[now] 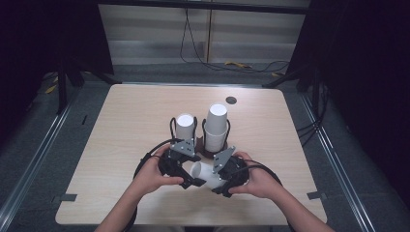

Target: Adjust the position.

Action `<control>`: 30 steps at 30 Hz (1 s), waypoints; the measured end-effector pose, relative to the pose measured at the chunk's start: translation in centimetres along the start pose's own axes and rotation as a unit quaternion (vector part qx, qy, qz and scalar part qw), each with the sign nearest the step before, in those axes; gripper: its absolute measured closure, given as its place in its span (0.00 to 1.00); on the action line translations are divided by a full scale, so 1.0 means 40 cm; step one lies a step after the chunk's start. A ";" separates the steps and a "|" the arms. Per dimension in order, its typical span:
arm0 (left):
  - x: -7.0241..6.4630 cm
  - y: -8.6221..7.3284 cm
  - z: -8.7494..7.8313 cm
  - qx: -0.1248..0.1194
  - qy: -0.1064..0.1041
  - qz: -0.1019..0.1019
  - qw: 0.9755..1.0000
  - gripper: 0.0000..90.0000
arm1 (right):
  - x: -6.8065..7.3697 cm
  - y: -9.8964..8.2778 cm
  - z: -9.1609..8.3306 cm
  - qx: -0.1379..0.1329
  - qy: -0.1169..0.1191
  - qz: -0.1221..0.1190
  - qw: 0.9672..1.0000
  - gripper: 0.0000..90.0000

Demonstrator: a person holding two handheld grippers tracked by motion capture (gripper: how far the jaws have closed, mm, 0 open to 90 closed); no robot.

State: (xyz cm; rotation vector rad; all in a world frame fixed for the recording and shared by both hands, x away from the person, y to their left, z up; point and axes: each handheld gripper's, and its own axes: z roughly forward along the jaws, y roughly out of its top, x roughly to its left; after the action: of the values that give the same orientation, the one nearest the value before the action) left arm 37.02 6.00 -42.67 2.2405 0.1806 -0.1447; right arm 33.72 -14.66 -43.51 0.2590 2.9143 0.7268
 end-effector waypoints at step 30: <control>0.000 -0.010 0.019 0.011 -0.005 0.002 1.000 0.24 | 0.001 0.015 0.003 0.033 0.004 -0.018 0.999 0.26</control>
State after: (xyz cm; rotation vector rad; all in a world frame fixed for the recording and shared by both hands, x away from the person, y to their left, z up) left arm 36.90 5.67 -43.46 2.2606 0.1692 -0.1565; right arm 33.78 -14.06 -43.33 0.2102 2.9460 0.6293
